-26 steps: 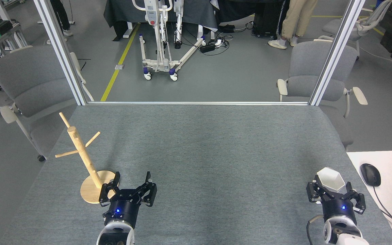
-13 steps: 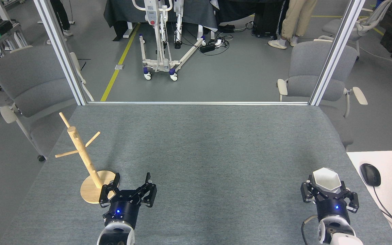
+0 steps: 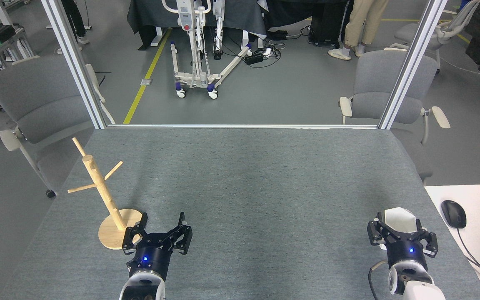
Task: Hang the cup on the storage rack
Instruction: 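Lift the white cup with the right gripper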
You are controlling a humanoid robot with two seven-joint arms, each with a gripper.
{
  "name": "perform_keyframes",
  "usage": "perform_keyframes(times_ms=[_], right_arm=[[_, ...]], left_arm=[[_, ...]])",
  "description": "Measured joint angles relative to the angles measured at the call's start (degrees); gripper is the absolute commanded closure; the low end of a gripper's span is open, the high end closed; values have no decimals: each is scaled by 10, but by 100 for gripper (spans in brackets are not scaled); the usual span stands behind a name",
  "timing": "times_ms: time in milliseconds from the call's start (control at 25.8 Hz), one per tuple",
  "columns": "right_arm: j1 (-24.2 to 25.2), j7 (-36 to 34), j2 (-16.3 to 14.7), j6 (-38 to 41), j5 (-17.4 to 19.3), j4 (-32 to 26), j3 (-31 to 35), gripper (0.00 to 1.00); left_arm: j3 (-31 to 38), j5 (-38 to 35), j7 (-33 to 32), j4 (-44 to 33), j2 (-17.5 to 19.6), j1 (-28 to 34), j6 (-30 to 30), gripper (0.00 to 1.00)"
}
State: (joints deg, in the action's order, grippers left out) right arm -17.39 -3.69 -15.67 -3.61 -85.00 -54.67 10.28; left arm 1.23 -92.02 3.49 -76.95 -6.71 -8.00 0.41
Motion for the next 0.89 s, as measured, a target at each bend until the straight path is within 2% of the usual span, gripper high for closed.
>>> perform_keyframes(times_ms=[387, 891], right_arm=[[-1, 0, 0, 0, -1, 7, 1, 1], [-33, -2, -1, 0, -2, 42, 0, 1]], left_arm=[[0, 0, 0, 3, 1, -1, 0, 1], [0, 0, 0, 3, 1, -1, -1, 1]])
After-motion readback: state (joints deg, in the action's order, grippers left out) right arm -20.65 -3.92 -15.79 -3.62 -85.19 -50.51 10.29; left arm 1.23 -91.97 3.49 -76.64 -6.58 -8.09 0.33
